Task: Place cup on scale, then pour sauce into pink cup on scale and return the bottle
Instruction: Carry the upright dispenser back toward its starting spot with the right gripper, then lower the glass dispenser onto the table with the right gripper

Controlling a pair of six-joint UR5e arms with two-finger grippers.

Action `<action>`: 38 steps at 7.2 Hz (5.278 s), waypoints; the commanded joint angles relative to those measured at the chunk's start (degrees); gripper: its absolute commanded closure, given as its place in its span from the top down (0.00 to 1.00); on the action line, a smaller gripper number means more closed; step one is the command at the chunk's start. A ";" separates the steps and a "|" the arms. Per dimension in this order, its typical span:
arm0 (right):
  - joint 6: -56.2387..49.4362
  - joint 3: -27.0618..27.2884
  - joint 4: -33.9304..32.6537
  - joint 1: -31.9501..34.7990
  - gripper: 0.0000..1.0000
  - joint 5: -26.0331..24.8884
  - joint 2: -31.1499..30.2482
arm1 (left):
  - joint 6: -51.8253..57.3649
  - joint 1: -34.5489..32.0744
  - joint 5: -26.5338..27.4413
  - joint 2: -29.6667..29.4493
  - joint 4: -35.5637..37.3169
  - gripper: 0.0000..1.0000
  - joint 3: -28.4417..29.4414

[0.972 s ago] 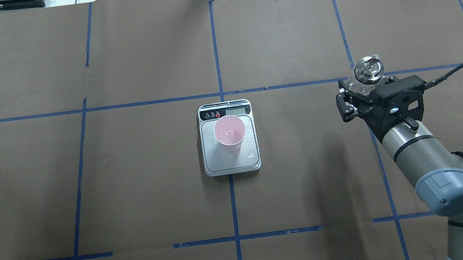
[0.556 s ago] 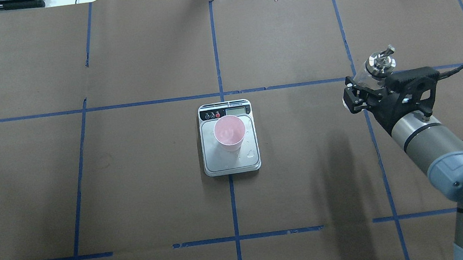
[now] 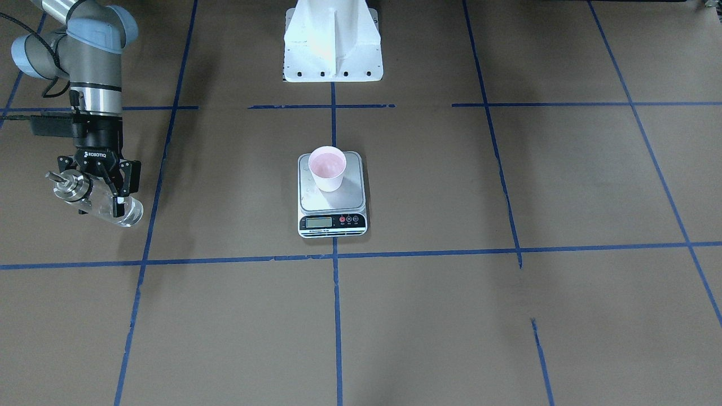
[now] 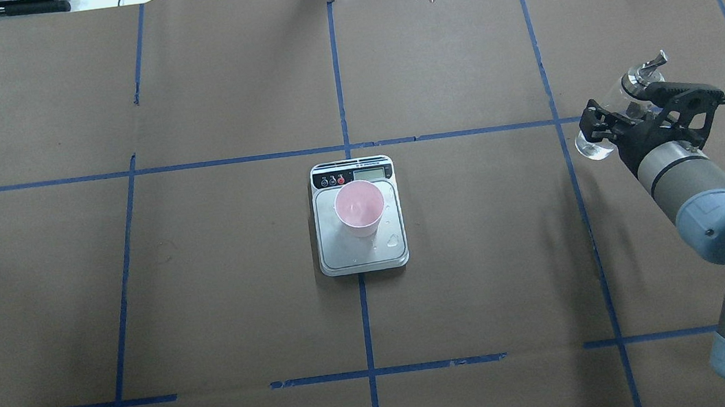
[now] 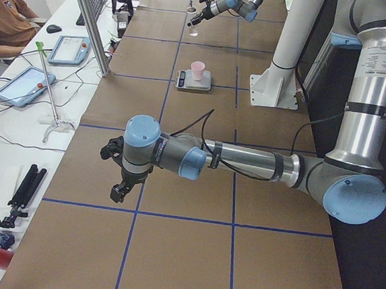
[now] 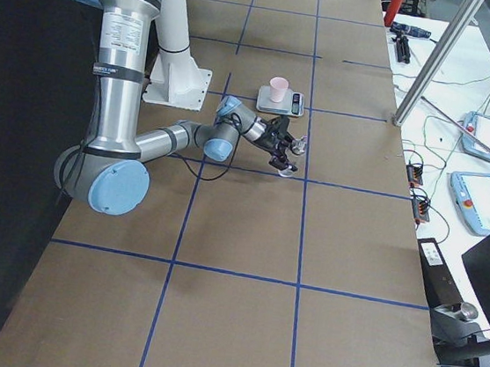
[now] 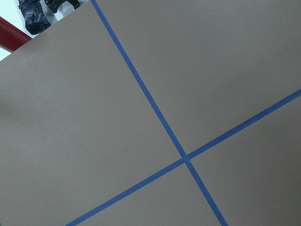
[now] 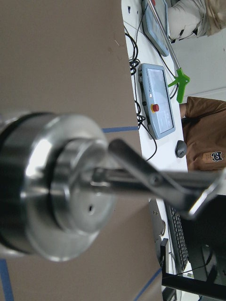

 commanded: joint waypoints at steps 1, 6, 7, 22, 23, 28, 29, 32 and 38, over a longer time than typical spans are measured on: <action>-1.40 -0.20 -2.78 -3.81 0.00 -7.31 1.05 | -0.03 0.04 0.07 -0.07 -0.09 1.00 -0.10; -1.31 -2.74 -2.70 -9.62 0.00 -12.52 1.32 | -0.03 0.04 0.07 0.10 0.00 1.00 -0.10; -1.31 -2.83 -2.43 -9.72 0.00 -12.18 1.40 | -0.03 0.04 0.07 0.10 -0.09 1.00 -0.10; -0.43 -1.69 -2.43 -9.63 0.02 -7.00 -0.09 | -0.03 0.13 0.07 -0.51 0.00 1.00 -0.10; -0.35 -1.78 -2.43 -9.72 0.04 -6.91 -0.09 | -0.03 0.13 0.07 -0.51 0.00 1.00 -0.10; -0.35 -1.69 -2.43 -9.63 0.47 -6.90 -0.09 | -0.03 0.13 0.07 -0.60 0.00 1.00 -0.10; -0.35 -1.69 -2.34 -9.63 0.50 -6.90 -0.18 | -0.03 0.13 0.07 -0.60 0.00 1.00 -0.10; -0.35 -1.69 -2.43 -9.63 0.69 -6.90 -0.27 | -0.03 0.13 0.07 -0.60 0.00 1.00 -0.10; -0.35 -1.25 -2.43 -9.63 1.00 -6.90 -0.53 | -0.03 0.13 0.07 -0.60 0.00 1.00 -0.28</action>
